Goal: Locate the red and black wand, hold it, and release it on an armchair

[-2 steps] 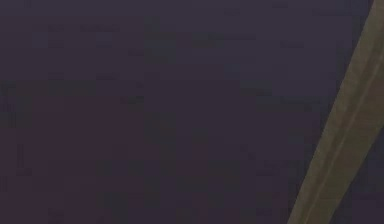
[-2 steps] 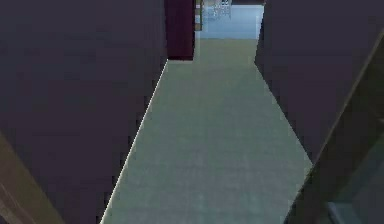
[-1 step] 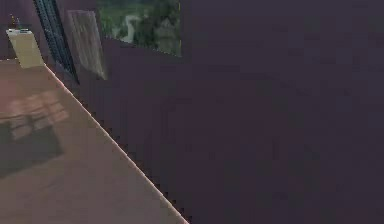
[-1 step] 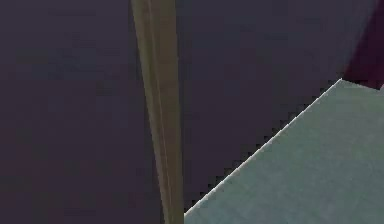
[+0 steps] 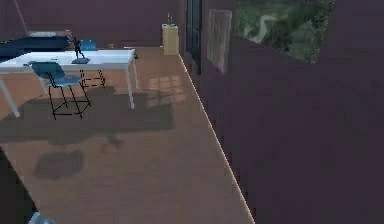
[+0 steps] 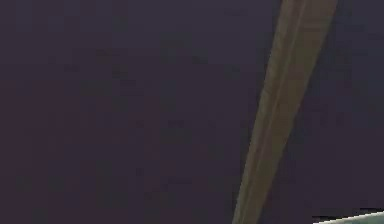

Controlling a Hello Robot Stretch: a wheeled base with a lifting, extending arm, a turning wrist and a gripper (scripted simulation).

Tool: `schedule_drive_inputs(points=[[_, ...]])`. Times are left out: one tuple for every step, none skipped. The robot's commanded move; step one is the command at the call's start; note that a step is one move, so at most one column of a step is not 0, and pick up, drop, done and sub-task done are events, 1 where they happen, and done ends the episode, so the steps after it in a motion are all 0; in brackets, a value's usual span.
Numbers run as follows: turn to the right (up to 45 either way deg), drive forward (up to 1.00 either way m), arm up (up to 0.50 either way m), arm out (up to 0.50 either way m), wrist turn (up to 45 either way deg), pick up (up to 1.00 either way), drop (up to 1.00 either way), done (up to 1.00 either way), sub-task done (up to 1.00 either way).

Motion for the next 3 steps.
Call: schedule_drive_inputs(points=[[0.0,0.75,0.00,0.00,0.0,0.00,0.00,0.00,0.00],[-6.0,0.00,0.00,0.00,0.0,0.00,0.00,0.00,0.00],[-3.0,0.00,0.00,0.00,0.0,0.00,0.00,0.00,0.00]])
